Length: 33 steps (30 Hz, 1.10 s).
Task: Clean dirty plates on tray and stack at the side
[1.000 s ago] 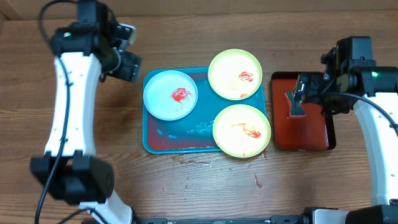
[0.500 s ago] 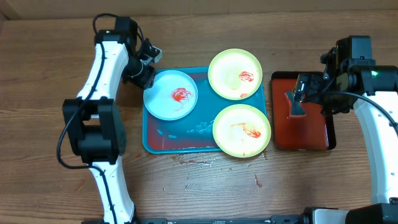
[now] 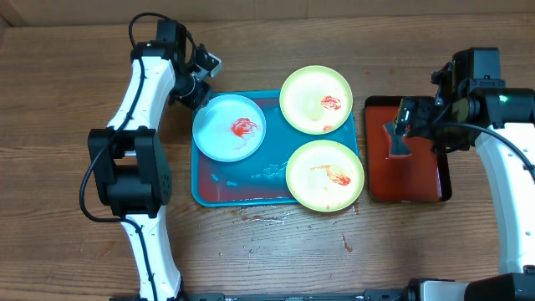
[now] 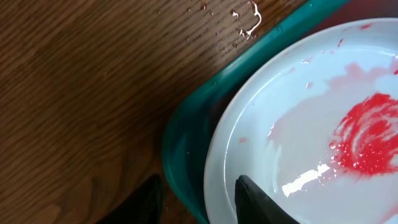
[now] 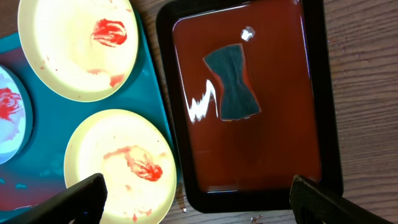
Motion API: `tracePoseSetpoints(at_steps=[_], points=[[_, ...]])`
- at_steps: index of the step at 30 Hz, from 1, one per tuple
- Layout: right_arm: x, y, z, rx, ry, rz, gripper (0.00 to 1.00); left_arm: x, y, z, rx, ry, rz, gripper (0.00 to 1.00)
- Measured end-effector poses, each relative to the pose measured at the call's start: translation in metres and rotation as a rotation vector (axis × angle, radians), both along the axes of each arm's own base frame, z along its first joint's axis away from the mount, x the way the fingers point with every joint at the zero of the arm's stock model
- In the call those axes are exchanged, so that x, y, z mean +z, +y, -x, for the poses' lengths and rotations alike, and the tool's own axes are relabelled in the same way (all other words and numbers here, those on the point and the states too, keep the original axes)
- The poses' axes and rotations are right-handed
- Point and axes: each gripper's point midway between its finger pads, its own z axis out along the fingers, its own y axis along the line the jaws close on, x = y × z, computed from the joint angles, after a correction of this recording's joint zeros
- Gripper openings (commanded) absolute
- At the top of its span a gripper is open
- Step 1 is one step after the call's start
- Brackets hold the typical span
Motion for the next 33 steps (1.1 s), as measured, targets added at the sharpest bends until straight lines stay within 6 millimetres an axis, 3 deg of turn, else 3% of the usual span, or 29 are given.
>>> tracePoseSetpoints(at_steps=[5, 14, 23, 28, 33], points=[[0.0, 0.0, 0.0, 0.0, 0.0, 0.0, 0.96, -0.001, -0.003, -0.002, -0.003, -0.005, 0.015, 0.45], [0.0, 0.0, 0.0, 0.0, 0.0, 0.0, 0.96, -0.02, -0.004, 0.005, -0.005, 0.014, 0.021, 0.36], [0.0, 0.0, 0.0, 0.0, 0.0, -0.001, 0.96, -0.026, -0.004, 0.003, -0.005, 0.01, 0.021, 0.36], [0.0, 0.001, 0.0, 0.002, 0.0, -0.006, 0.96, -0.045, -0.005, 0.016, -0.007, 0.084, 0.032, 0.28], [0.0, 0.004, 0.0, 0.008, 0.0, -0.022, 0.95, -0.047, -0.007, 0.03, -0.005, 0.145, 0.044, 0.16]])
